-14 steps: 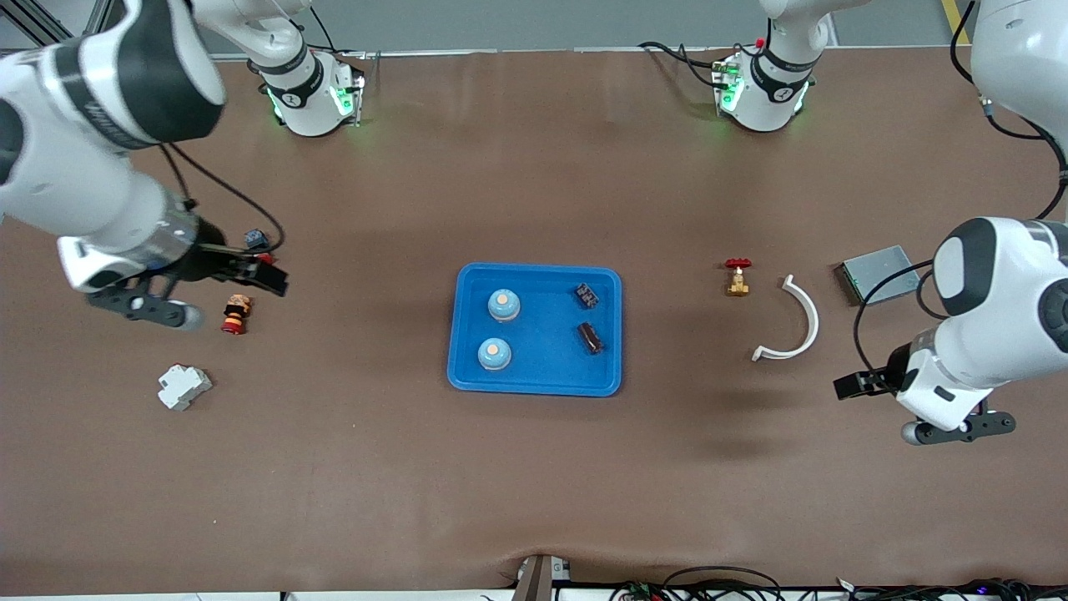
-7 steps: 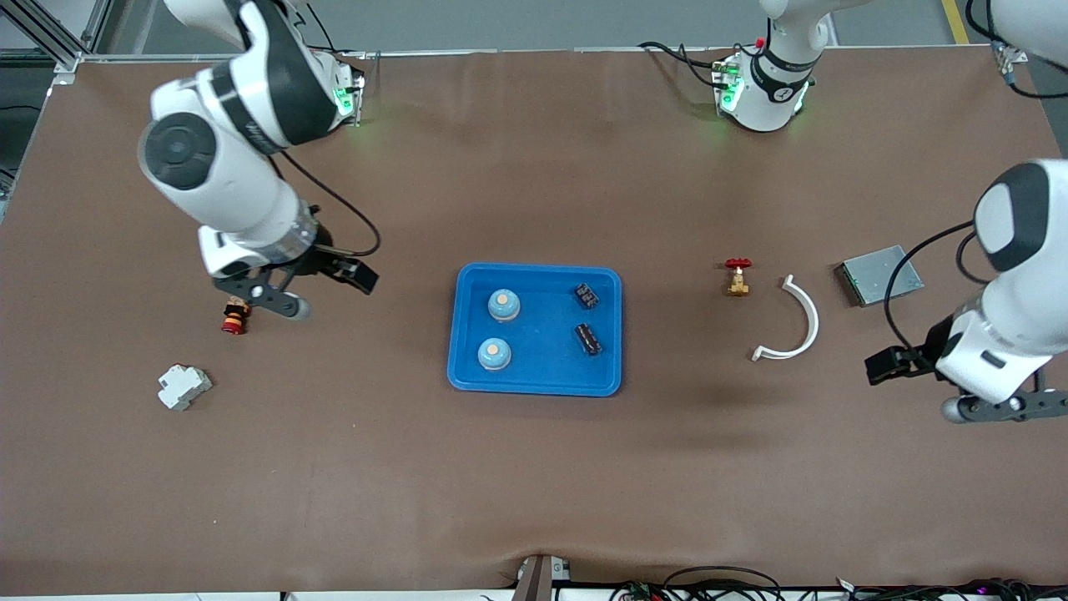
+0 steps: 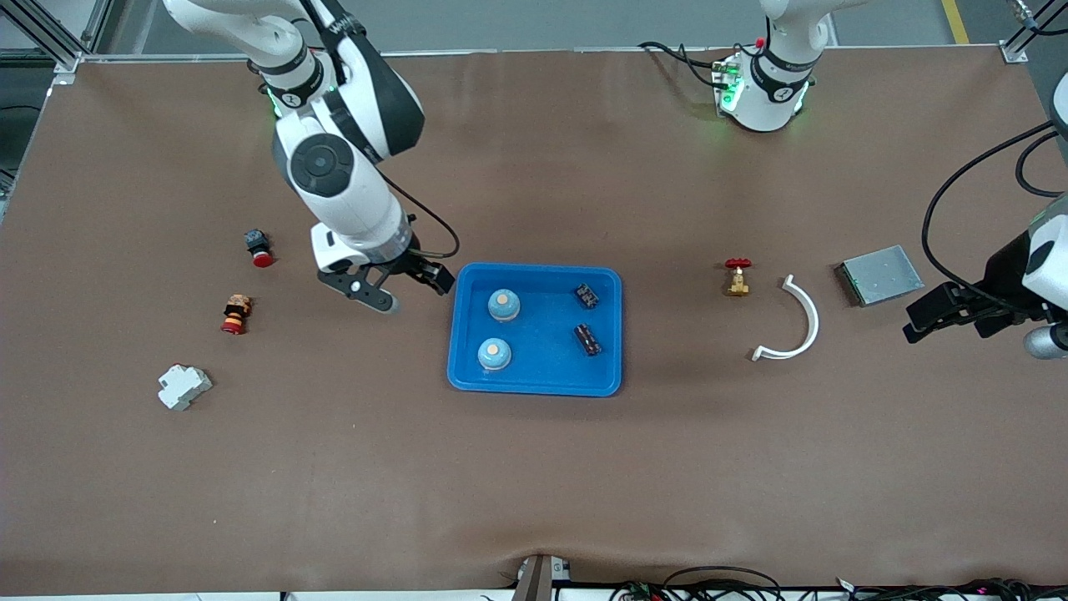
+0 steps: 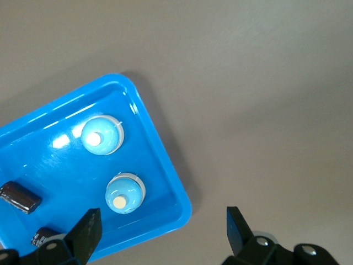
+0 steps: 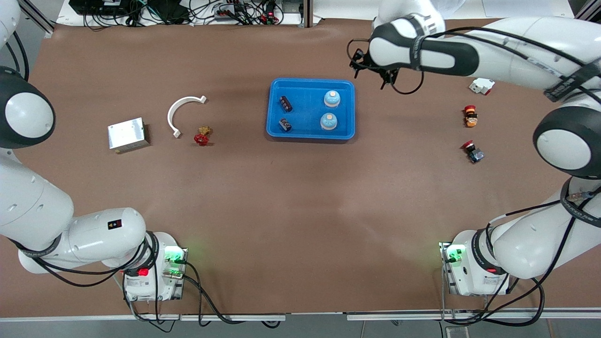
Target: Place electrolytic capacitor and blue bell in tray
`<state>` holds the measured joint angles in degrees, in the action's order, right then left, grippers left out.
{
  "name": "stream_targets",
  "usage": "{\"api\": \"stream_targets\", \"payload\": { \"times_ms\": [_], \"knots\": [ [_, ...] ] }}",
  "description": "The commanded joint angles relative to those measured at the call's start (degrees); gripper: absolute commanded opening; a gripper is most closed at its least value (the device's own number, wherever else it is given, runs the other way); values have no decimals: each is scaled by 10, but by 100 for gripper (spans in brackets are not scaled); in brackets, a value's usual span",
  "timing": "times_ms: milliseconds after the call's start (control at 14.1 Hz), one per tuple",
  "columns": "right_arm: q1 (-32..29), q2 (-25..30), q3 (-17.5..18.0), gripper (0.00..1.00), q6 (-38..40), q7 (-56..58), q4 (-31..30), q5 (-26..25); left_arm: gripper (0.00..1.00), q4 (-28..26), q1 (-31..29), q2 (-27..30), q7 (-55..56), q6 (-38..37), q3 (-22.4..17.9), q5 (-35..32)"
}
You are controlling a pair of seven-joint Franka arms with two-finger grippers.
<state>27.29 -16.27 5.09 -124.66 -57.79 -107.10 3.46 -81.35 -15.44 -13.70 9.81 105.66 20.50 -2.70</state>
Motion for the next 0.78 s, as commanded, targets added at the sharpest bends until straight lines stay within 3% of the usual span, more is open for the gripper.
{"api": "stream_targets", "payload": {
  "times_ms": [0, 425, 708],
  "knots": [
    [29, -38, -6, 100, -36, -36, 6, 4, 100, -5, -18, 23, -28, -5, 0, 10],
    [58, -96, -7, 100, -78, -65, 15, 2, 100, -8, -29, 39, -66, -49, -2, 12],
    [30, -90, -9, 100, -66, -24, 26, -1, 100, -7, -36, 39, -65, -48, -2, 12]
  ]
}}
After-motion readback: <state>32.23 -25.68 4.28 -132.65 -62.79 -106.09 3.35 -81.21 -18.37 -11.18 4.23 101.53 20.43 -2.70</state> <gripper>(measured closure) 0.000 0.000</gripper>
